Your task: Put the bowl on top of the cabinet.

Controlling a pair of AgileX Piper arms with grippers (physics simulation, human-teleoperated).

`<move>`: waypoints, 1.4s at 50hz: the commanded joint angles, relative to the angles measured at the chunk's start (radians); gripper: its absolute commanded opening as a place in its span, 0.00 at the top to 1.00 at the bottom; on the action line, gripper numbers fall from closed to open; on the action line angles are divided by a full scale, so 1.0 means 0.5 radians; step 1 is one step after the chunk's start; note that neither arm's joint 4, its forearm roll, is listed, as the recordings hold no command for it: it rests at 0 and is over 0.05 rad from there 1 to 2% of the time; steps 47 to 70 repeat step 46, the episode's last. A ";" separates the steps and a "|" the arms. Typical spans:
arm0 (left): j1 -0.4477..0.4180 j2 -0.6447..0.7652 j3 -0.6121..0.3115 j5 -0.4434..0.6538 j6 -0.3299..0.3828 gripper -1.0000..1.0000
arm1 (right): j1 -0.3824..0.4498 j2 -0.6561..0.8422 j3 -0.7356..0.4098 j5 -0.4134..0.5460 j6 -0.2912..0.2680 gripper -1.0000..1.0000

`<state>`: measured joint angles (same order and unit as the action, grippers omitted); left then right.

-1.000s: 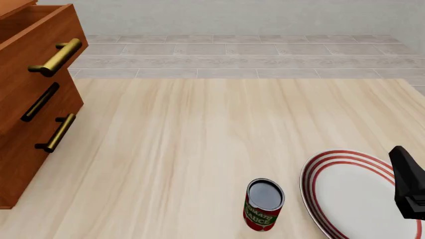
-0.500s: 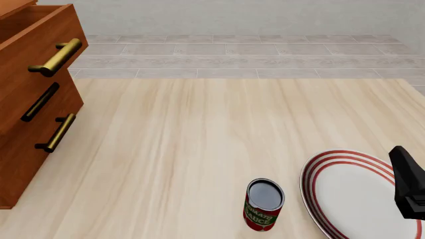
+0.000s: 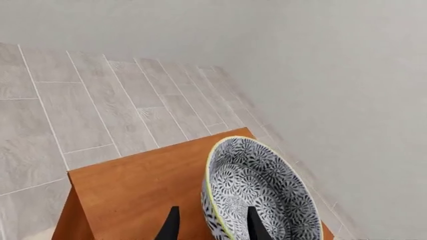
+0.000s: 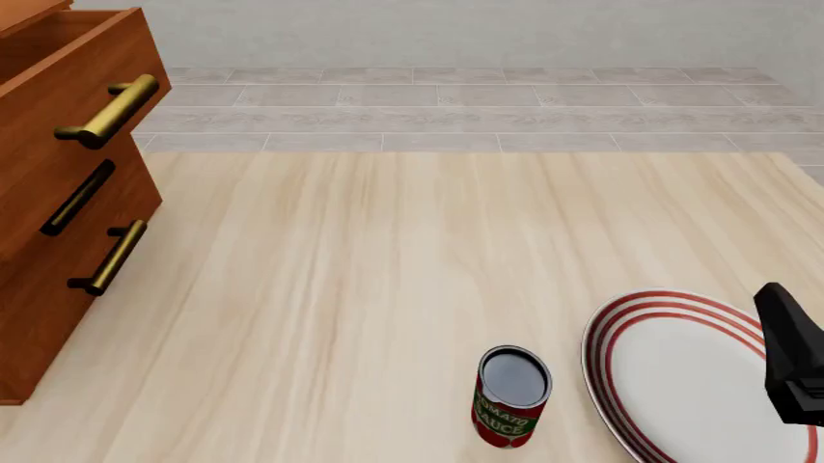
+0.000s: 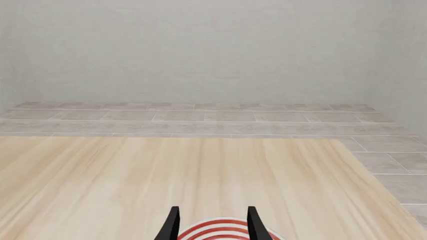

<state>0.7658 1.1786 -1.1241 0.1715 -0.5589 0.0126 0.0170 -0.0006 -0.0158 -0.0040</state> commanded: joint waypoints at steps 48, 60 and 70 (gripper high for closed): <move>-0.201 -0.770 0.151 0.151 0.030 0.00 | 0.000 0.000 0.000 0.000 0.000 0.00; -0.201 -0.770 0.151 0.151 0.030 0.00 | 0.000 0.000 0.000 0.000 0.000 0.00; -0.201 -0.770 0.151 0.151 0.030 0.00 | 0.000 0.000 0.000 0.000 0.000 0.00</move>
